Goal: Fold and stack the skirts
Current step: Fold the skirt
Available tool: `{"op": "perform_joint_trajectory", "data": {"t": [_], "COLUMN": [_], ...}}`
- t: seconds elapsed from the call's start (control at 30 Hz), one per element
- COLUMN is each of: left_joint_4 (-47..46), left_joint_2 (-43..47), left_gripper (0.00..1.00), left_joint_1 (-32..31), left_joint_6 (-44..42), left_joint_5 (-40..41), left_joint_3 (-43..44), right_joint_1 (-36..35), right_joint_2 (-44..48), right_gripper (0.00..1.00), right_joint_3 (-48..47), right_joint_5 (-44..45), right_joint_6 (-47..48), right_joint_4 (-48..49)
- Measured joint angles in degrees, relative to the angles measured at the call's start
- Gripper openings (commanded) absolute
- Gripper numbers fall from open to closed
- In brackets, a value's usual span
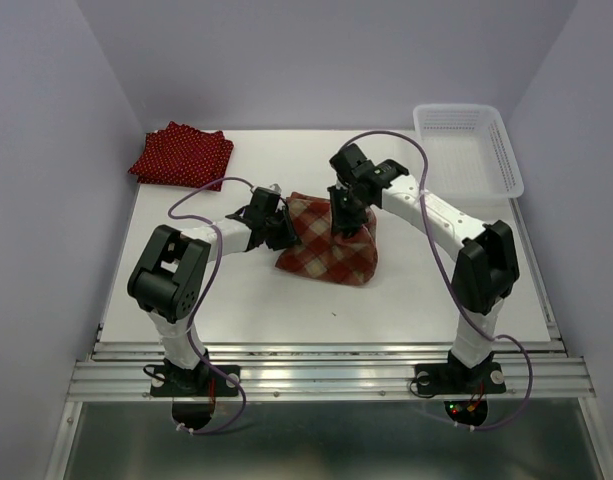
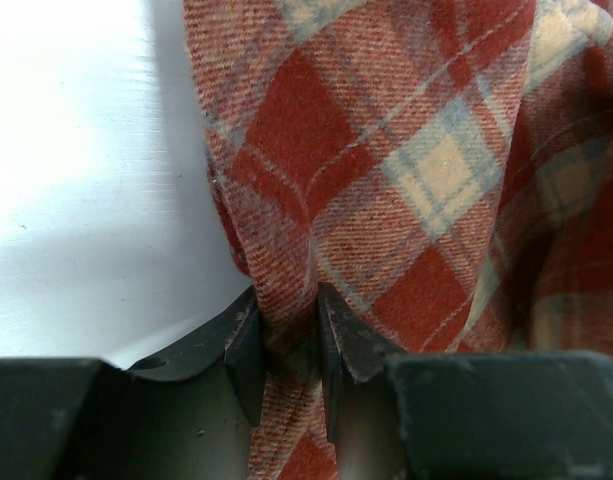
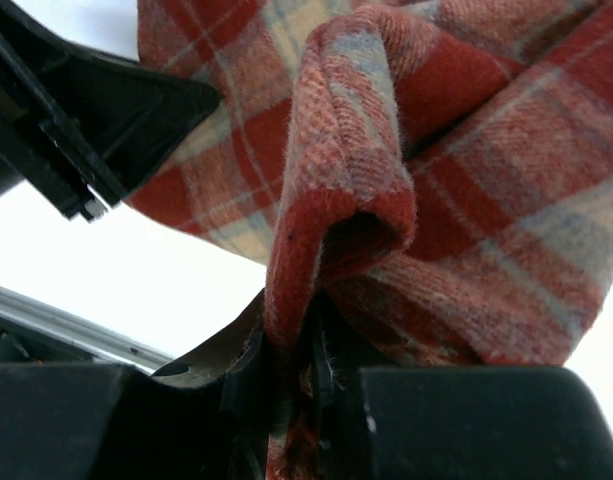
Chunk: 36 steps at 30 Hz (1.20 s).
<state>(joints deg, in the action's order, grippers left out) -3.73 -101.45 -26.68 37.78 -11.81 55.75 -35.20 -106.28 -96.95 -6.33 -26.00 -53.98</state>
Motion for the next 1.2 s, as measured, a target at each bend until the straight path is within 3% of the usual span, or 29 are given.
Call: {"op": "perform_joint_trajectory", "data": {"t": [0.43,0.67,0.77,0.8,0.87,0.97,1.0,1.03,1.2], "left_joint_4": [-0.8,-0.8,-0.8,-0.8,-0.6,0.3,1.1,1.7,5.5], "left_joint_2": [-0.4,-0.5,-0.5,-0.5,-0.5,-0.2,0.0,0.4,2.8], "left_gripper": [0.35,0.35,0.36,0.36,0.38,0.45,0.45,0.48,0.54], "left_joint_1": [0.0,0.0,0.0,0.0,0.0,-0.2,-0.3,-0.2,1.2], "left_joint_6": [0.1,0.3,0.3,0.3,0.3,0.3,0.1,0.1,-0.3], "left_joint_5": [-0.2,-0.2,-0.2,0.0,0.4,1.8,2.3,2.9,6.7], "left_joint_3": [-1.0,-1.0,-1.0,-1.0,-1.0,-0.7,-0.6,-0.6,-0.5], "right_joint_1": [-4.3,-5.3,-5.8,-5.9,-6.1,-6.3,-6.4,-6.3,-5.3], "right_joint_2": [-5.0,-8.8,-10.4,-11.3,-12.5,-13.4,-13.4,-13.4,-12.3], "right_gripper": [0.01,0.02,0.15,0.22,0.48,0.66,0.76,0.99,1.0], "right_joint_3": [-0.1,-1.6,-2.3,-2.7,-3.7,-5.9,-6.6,-7.7,-11.5], "right_joint_5": [3.3,3.2,2.6,2.3,2.0,1.5,1.7,2.0,-2.4], "right_joint_6": [-5.7,-5.9,-5.9,-5.9,-5.7,-4.8,-4.0,-3.3,-1.9], "right_joint_4": [12.6,15.0,15.0,15.0,14.8,14.0,13.6,13.0,12.9]}}
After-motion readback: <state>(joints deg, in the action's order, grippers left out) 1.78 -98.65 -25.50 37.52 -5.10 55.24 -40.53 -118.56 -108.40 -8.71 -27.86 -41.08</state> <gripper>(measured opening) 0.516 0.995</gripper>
